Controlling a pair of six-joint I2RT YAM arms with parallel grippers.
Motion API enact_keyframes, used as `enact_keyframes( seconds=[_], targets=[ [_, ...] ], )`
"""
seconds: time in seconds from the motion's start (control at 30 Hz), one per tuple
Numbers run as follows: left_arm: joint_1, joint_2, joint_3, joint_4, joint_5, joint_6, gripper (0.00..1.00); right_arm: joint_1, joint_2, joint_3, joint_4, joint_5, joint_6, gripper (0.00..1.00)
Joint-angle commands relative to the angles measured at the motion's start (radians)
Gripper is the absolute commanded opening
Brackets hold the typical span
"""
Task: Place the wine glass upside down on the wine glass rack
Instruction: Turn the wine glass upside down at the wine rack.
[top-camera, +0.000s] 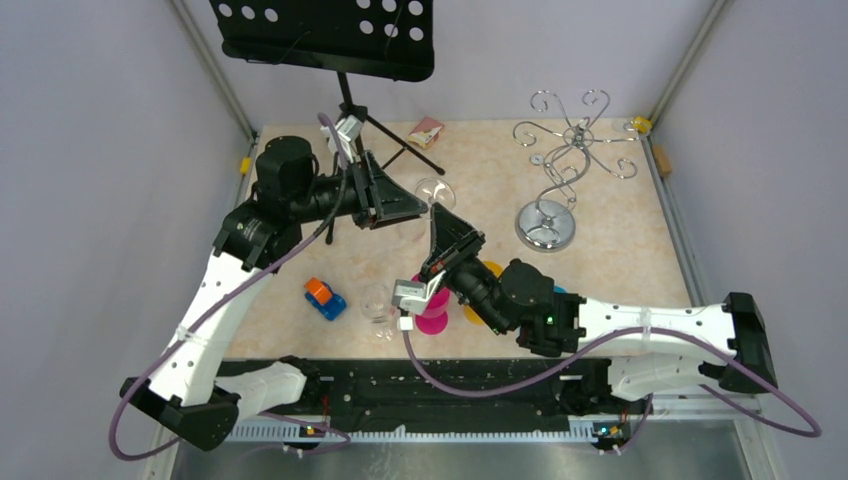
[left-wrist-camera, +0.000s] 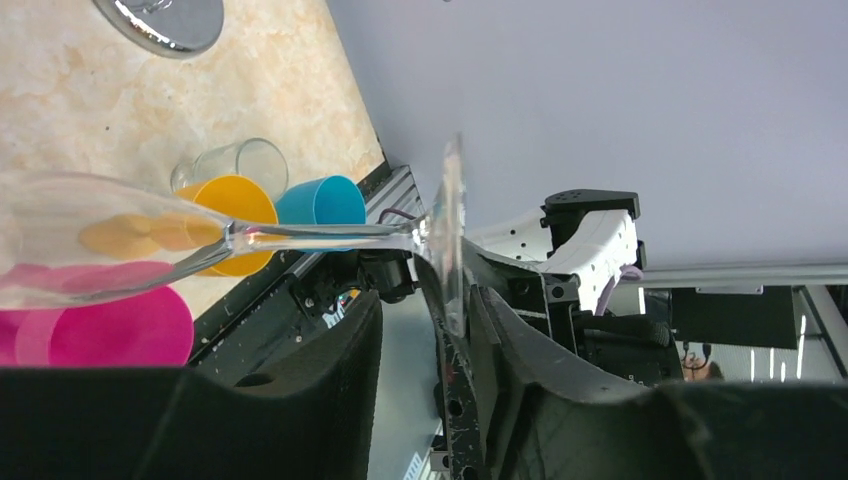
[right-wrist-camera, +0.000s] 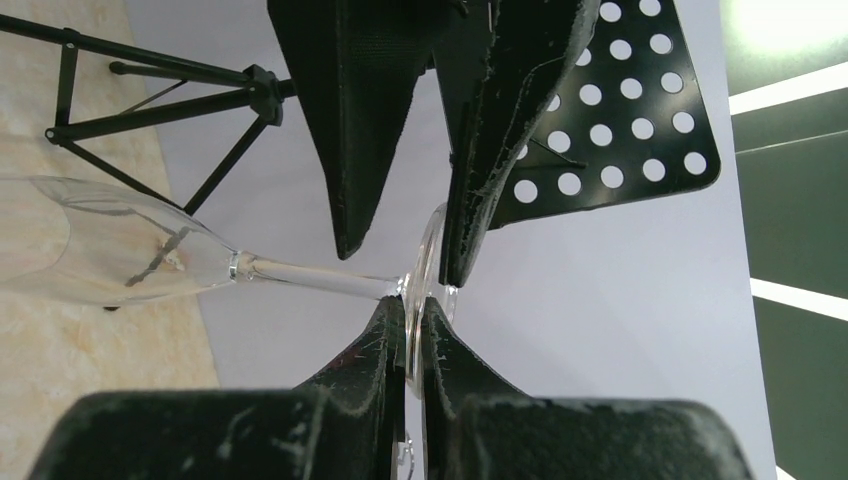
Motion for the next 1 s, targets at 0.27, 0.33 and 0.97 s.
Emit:
enact_keyframes(
  seconds=[0.27, 0.33, 0.97],
  targets=[
    [0.004, 0.014, -0.001, 0.111, 0.075, -0.028, 0.33, 0.015, 0.015, -0.014, 0.102, 0.025, 0.004, 0.00],
    [0.003, 0.018, -0.012, 0.117, 0.088, -0.030, 0.28, 0.016, 0.017, -0.022, 0.100, 0.027, 0.005, 0.00],
    [0.003, -0.051, -0.003, 0.016, -0.092, 0.093, 0.00, 0.028, 0.097, 0.019, 0.101, 0.151, 0.057, 0.73]
  ],
)
